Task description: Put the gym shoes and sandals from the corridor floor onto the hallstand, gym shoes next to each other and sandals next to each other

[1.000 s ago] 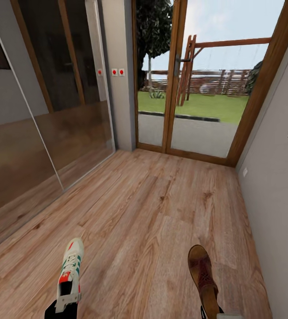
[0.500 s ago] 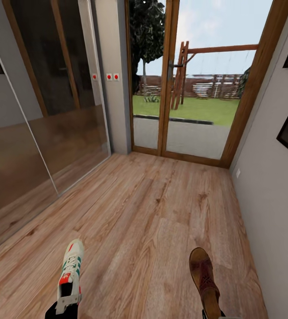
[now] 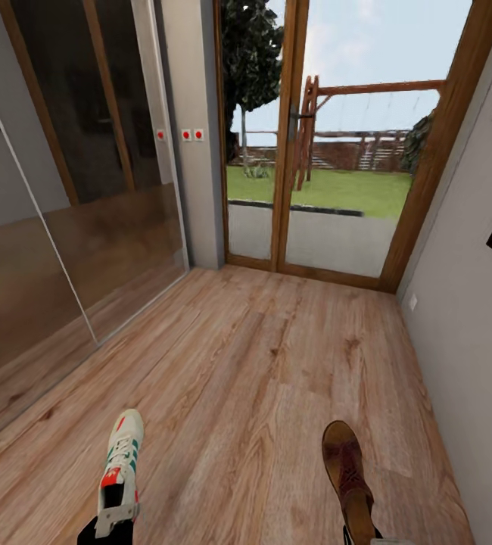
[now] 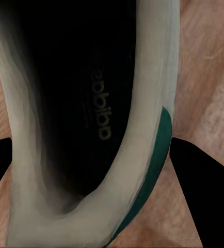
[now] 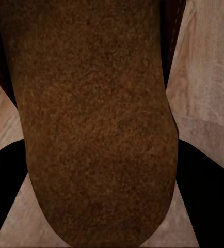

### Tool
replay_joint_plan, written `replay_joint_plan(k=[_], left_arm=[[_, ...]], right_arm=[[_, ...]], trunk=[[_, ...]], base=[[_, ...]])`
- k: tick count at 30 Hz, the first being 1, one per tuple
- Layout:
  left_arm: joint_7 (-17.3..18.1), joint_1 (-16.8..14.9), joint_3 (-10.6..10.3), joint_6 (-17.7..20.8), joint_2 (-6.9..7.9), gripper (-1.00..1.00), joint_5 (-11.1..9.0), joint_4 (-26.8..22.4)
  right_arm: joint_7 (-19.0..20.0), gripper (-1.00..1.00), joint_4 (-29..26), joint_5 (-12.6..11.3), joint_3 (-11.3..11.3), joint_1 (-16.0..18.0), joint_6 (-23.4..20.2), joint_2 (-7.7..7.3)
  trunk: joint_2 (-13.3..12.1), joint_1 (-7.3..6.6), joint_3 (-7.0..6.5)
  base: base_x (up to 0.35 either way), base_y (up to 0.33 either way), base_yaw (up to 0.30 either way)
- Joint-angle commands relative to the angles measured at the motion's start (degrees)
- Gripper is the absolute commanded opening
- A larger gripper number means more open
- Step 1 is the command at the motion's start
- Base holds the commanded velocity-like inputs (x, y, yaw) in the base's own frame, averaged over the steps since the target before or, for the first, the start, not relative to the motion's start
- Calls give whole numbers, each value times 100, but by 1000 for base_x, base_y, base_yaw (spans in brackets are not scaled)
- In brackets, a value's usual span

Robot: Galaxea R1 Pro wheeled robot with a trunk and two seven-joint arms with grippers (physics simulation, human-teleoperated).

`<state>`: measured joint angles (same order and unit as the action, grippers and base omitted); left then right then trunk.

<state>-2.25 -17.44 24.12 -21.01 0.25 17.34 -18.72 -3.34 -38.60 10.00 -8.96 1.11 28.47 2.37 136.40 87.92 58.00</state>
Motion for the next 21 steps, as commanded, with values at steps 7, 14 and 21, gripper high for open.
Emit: replay_joint_plan(k=[7, 14, 21], left_arm=[[-21, -2, 23, -171, -6, -100, 59, 23], [-21, 61, 22, -315, -7, -100, 59, 20], [-21, 74, 32, -320, -7, -100, 59, 17]], right_arm=[[-26, -100, 14, 76, -18, 3, 9, 16], [-26, -100, 26, 81, -18, 3, 9, 16], [-27, -100, 45, 81, -26, 3, 10, 10]], trunk=[[2, 1, 4], [2, 1, 4], [2, 1, 4]], base=[[279, 163, 20], [327, 30, 221], [144, 1, 277]])
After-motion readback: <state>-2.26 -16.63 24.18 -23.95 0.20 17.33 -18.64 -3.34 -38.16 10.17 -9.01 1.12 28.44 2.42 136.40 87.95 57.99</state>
